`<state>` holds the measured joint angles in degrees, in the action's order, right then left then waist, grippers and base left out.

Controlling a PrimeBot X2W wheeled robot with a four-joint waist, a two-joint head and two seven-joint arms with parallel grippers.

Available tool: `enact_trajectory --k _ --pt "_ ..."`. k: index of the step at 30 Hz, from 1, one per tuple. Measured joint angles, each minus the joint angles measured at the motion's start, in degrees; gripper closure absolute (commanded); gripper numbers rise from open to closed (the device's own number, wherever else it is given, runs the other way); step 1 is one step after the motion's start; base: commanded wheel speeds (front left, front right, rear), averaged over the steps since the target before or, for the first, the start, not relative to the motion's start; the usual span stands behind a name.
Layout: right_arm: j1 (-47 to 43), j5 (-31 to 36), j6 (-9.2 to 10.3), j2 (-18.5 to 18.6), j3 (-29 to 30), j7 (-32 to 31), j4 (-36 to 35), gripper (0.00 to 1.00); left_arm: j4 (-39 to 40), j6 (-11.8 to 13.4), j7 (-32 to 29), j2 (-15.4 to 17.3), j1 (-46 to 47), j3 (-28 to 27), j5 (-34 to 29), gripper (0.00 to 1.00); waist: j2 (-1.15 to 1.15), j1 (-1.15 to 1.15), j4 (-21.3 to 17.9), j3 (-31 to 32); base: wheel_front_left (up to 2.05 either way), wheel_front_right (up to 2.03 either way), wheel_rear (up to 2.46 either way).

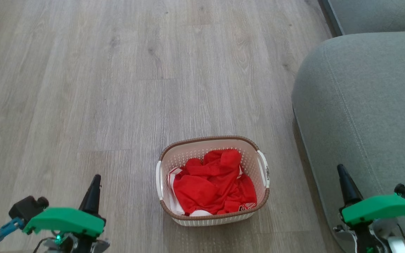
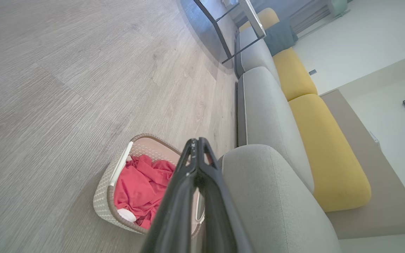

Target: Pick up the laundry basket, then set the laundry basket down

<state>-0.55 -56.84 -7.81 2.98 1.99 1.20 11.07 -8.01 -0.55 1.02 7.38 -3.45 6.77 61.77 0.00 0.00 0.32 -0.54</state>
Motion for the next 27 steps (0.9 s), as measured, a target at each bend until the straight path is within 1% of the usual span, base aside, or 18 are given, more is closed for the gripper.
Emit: enact_trajectory --k 27 --pt "1.7 -17.3 0.19 0.4 1.6 -2.6 2.1 1.0 -3.6 -3.0 -2.6 -1.5 2.7 -4.0 14.9 1.0 0.0 0.0 -0.2 0.2 0.0 0.0 0.0"
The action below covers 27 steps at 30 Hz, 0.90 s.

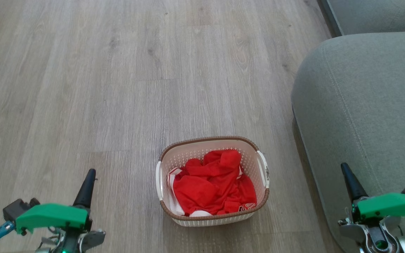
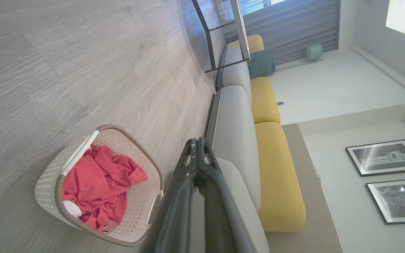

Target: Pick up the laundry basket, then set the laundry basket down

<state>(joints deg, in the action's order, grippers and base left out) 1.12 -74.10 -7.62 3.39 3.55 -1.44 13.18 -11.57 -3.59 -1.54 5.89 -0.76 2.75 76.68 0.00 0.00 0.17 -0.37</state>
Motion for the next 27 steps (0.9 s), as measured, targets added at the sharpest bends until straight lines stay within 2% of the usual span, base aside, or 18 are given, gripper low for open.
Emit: enact_trajectory --k 27 --pt "1.3 -17.9 0.04 0.0 1.9 -2.9 2.3 1.0 -3.9 -3.0 -3.0 -1.9 3.2 -5.2 15.4 1.0 0.0 0.0 -0.2 0.2 0.0 0.0 0.0"
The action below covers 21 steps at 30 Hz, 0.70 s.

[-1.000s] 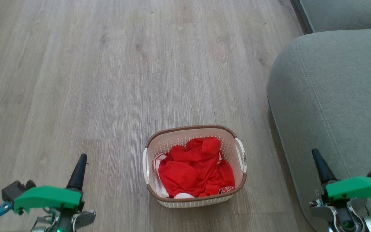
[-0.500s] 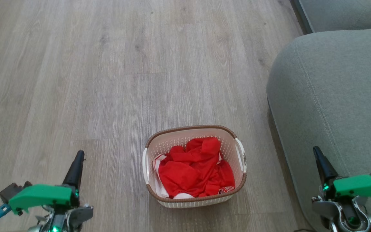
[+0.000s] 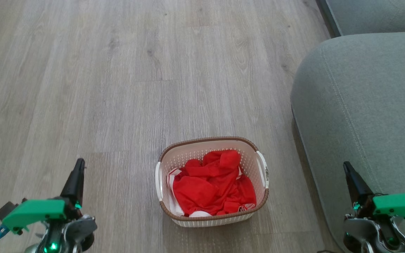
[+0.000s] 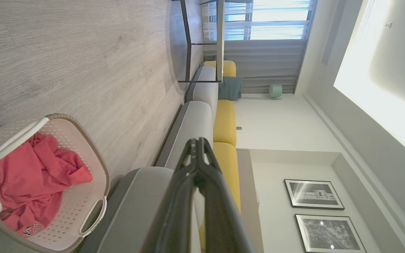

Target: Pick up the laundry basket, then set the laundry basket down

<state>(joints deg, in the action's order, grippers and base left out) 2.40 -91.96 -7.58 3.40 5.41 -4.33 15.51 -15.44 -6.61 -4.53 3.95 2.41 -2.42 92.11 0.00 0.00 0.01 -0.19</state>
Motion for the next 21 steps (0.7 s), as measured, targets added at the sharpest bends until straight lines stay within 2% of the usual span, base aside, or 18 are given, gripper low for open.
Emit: enact_trajectory --k 2,21 --pt "0.2 -1.5 0.0 0.0 0.1 -0.2 0.2 1.0 -0.2 -0.5 0.0 -0.2 0.5 -0.2 1.2 1.0 0.0 0.0 0.0 0.0 0.0 0.0 0.0" --pt "1.0 -1.5 0.01 0.0 0.4 -0.6 0.3 1.0 -0.2 -0.5 -0.5 -0.5 0.6 -0.4 1.2 1.0 0.0 0.0 0.0 0.0 0.0 0.0 0.0"
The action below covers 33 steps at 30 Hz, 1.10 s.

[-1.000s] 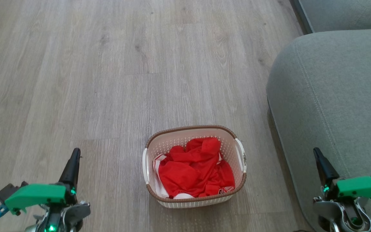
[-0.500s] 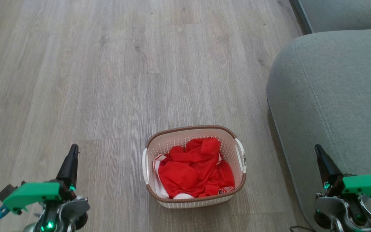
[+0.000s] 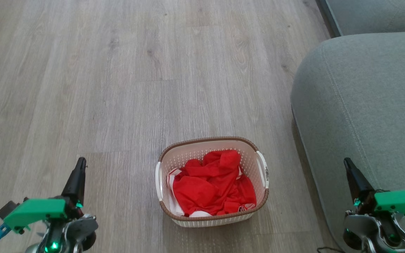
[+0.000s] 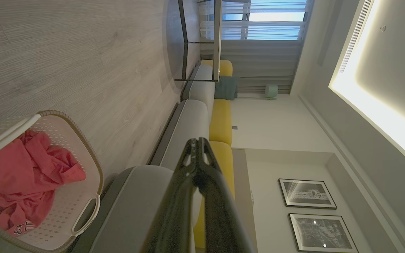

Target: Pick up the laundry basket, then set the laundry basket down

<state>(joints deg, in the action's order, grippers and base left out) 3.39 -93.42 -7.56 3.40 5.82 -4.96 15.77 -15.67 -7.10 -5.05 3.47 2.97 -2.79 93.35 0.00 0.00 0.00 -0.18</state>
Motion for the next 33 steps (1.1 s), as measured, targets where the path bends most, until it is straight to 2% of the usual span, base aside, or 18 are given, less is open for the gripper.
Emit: enact_trajectory --k 33 --pt "0.0 0.1 0.0 -0.1 0.6 -0.5 0.0 1.0 0.0 0.0 -0.5 -0.2 0.0 -0.9 -0.1 1.0 0.0 0.0 0.0 0.0 0.0 0.0 0.0"
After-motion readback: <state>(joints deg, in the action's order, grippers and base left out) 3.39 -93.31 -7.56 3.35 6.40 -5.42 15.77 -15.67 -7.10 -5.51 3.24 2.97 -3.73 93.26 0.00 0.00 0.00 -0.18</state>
